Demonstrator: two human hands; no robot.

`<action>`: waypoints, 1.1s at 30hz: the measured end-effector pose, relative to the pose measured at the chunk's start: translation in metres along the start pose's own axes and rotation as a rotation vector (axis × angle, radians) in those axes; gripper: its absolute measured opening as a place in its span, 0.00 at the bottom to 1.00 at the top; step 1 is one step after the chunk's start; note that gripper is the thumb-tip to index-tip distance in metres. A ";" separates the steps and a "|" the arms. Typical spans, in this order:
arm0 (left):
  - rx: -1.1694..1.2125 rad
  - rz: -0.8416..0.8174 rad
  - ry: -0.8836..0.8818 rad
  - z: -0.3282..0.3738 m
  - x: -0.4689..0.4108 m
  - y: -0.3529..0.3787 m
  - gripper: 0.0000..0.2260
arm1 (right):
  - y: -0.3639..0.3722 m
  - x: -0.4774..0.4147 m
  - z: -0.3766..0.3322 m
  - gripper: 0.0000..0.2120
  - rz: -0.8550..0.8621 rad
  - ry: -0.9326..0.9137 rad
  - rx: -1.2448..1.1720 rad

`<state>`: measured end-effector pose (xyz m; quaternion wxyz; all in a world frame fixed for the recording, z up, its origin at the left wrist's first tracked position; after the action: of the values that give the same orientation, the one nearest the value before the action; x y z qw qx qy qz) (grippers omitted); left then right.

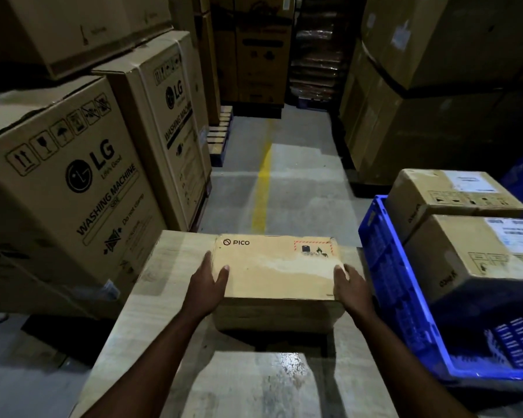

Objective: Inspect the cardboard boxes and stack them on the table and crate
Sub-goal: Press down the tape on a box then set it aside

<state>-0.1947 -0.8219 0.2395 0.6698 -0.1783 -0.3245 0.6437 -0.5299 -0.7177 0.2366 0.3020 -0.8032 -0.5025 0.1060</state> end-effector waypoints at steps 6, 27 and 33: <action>0.082 -0.032 0.018 0.007 0.003 0.002 0.21 | -0.003 0.006 -0.015 0.18 0.005 0.048 -0.278; 0.029 -0.238 0.013 0.069 0.007 0.018 0.32 | 0.021 0.027 -0.190 0.26 -0.177 -0.329 -0.185; 0.316 -0.328 0.088 0.126 0.007 -0.012 0.35 | 0.037 0.026 -0.171 0.25 -0.202 -0.485 0.174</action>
<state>-0.2697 -0.8385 0.3403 0.7986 -0.0441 -0.2149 0.5604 -0.4088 -0.7719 0.3543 0.2497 -0.6714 -0.6265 0.3072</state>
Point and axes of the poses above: each hand's wrist, its own x-axis away from the middle knuckle, its own y-axis out of the palm, z = x × y, the point moved 7 cm from there along -x, towards the middle knuckle, and after that the axes turned 13 degrees about -y, right-handed, at the moved point
